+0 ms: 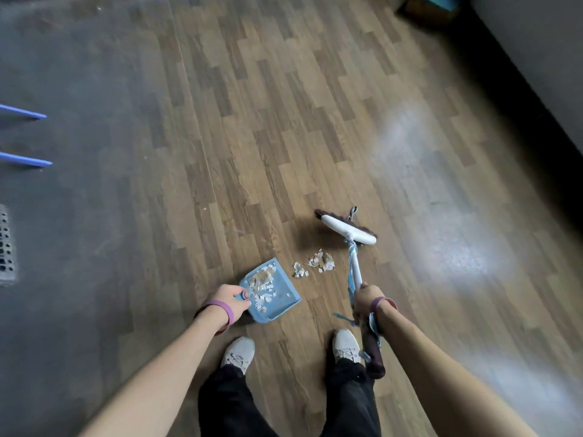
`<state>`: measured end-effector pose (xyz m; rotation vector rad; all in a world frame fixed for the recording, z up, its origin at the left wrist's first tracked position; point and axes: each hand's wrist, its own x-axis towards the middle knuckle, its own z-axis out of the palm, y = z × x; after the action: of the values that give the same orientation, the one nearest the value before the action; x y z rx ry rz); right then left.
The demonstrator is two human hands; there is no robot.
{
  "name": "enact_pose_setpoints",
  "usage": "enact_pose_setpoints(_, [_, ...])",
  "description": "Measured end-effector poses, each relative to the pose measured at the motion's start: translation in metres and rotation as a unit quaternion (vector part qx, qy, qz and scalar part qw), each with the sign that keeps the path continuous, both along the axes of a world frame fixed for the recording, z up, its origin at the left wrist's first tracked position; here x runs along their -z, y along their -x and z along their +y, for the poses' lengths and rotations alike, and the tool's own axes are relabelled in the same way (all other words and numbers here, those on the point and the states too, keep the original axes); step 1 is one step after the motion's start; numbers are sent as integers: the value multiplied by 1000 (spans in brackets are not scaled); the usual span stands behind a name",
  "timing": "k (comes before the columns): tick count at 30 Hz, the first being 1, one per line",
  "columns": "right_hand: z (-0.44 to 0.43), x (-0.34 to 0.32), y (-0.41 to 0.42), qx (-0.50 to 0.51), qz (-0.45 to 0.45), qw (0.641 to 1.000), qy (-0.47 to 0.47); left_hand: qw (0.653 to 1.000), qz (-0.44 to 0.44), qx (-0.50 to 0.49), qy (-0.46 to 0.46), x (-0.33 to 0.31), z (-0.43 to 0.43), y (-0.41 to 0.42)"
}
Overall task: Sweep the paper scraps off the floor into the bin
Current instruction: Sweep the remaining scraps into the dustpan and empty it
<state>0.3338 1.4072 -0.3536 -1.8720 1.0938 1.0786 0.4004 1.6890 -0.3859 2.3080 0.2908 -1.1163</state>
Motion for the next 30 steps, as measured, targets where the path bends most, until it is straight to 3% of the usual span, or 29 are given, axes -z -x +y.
enact_pose_setpoints(5, [80,1,-9,69,25,997,-10,999,4,37,21,21,33,-22])
enact_pose_setpoints(8, [125,-11,-10,58,31,995,-76,998,21,43,29,30,48,-28])
enact_pose_setpoints(13, [177,-35,2,-37,54,995,-70,998,31,42,47,33,60,-26])
enact_pose_setpoints(15, [184,-49,16,65,25,990,-122,998,34,31,51,34,64,-24])
enact_pose_setpoints(18, [187,-80,37,294,13,941,-167,998,39,36,43,32,71,-21])
enact_pose_setpoints(21, [188,-103,51,407,5,891,-200,998,39,37,36,24,77,-18])
enact_pose_setpoints(24, [186,-111,50,394,-31,900,-185,998,26,34,43,19,84,-18])
enact_pose_setpoints(30, [175,-81,16,239,-76,963,-101,998,15,34,46,23,99,-28])
